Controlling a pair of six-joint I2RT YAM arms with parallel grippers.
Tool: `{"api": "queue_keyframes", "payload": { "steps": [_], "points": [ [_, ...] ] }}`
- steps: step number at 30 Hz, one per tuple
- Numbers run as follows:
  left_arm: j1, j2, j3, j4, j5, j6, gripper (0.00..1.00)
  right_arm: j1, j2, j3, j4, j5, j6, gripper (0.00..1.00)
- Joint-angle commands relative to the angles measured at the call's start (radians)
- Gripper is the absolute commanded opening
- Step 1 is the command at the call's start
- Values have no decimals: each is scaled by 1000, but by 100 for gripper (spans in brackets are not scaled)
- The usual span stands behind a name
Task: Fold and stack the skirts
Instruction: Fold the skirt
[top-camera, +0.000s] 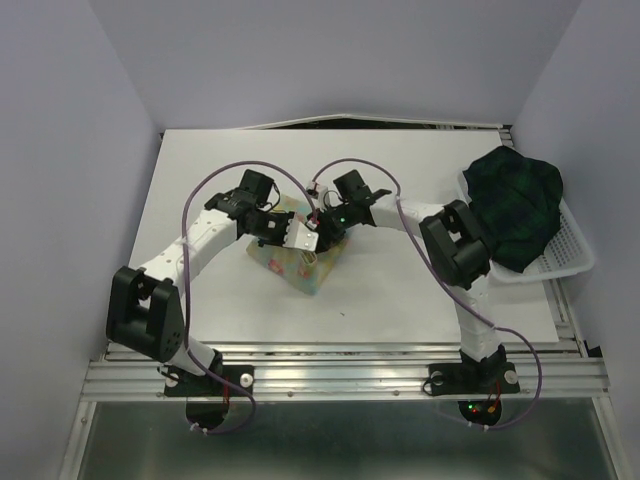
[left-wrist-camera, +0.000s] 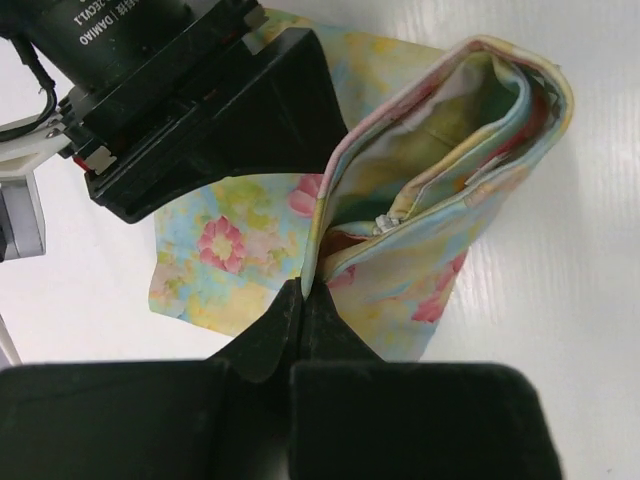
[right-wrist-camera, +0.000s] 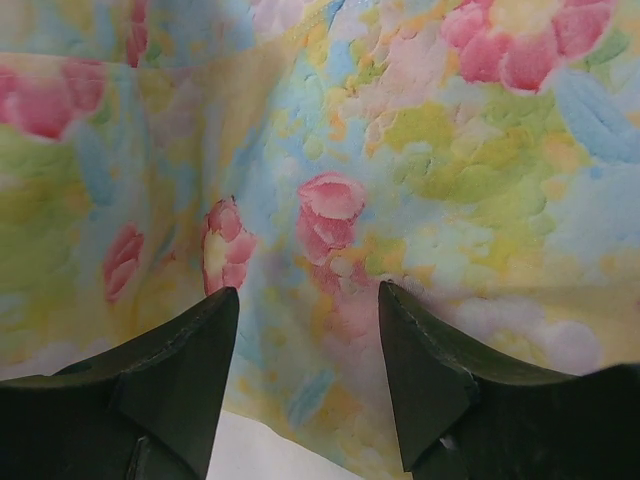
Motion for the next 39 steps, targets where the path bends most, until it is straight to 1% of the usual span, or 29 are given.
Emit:
{"api": "queue_keyframes", "payload": {
  "steps": [1, 3, 6, 7, 9, 11, 13, 15, 17, 20, 22, 23, 27, 32, 34, 35, 37, 38, 39],
  "points": [
    [-7, 38, -19, 197, -1, -70, 0, 18, -4, -44, -90, 27, -5, 64],
    [-12, 61, -65, 239, -4, -84, 0, 18, -19, -32, -90, 44, 1, 64],
    [-13, 81, -129, 311, -4, -104, 0, 18, -39, 0, -93, 140, 27, 63],
    [-15, 83, -145, 343, -3, -104, 0, 9, -48, 14, -95, 230, 80, 63],
    [-21, 87, -183, 368, -14, -102, 0, -3, -53, 74, -116, 376, 81, 63],
    [-31, 89, -202, 392, -17, -102, 0, -14, -77, 106, -122, 433, 76, 62],
    [-39, 90, -217, 399, -20, -102, 0, -37, -83, 170, -124, 449, 67, 62],
    [-42, 86, -223, 399, -23, -99, 0, -51, -74, 215, -124, 423, 55, 62],
    [-44, 86, -223, 397, -26, -98, 0, -51, -50, 293, -133, 392, 41, 63],
    [-45, 87, -220, 391, -34, -90, 0, -74, 30, 383, -156, 363, -34, 62],
    [-45, 90, -214, 382, -35, -90, 0, -83, 90, 407, -158, 336, -52, 62],
    [-45, 90, -209, 377, -37, -92, 0, -95, 110, 428, -161, 325, -60, 59],
    [-45, 92, -197, 360, -40, -92, 0, -119, 183, 451, -180, 208, -74, 55],
    [-45, 95, -174, 340, -43, -98, 0, -119, 231, 439, -190, 95, -77, 53],
    [-45, 98, -166, 336, -43, -105, 0, -119, 237, 430, -185, 79, -80, 50],
    [-45, 95, -163, 333, -46, -104, 0, -119, 243, 428, -188, 78, -85, 44],
    [-45, 92, -153, 328, -47, -112, 0, -119, 248, 424, -188, 81, -92, 41],
    [-45, 86, -149, 311, -54, -109, 0, -119, 245, 415, -188, 75, -98, 35],
    [-45, 80, -143, 304, -54, -110, 0, -119, 243, 407, -190, 72, -103, 33]
  ]
}}
